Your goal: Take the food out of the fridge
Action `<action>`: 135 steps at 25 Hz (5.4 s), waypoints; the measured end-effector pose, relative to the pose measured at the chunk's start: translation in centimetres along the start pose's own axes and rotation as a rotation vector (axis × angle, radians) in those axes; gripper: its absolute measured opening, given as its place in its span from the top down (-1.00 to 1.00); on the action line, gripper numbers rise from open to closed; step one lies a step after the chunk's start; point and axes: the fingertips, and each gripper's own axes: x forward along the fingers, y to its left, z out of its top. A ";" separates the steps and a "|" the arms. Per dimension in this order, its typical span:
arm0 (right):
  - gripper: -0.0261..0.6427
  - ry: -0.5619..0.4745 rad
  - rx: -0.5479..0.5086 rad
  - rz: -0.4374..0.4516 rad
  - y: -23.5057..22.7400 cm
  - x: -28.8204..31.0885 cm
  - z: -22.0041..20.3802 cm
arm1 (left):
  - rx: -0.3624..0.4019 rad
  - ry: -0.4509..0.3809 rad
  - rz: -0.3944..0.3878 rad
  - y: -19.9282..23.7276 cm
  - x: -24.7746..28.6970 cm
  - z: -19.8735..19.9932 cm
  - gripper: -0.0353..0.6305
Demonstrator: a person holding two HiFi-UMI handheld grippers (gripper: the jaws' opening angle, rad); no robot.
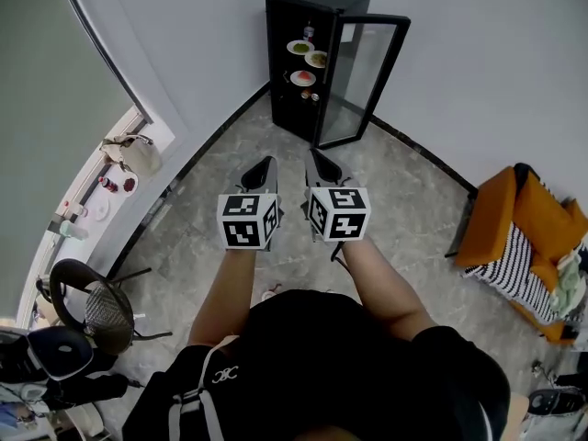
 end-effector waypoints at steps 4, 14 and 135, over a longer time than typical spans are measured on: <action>0.94 0.003 0.055 -0.029 1.7 2.2 -0.5 | 0.008 0.004 -0.033 3.2 0.0 -0.2 0.91; 0.94 0.009 0.019 -0.048 6.2 6.6 -1.1 | -0.011 0.022 -0.077 9.7 0.2 -1.9 0.91; 0.94 0.640 -0.069 -0.186 -36.2 68.5 -25.7 | -1.400 0.248 -0.218 33.5 88.2 -35.2 0.86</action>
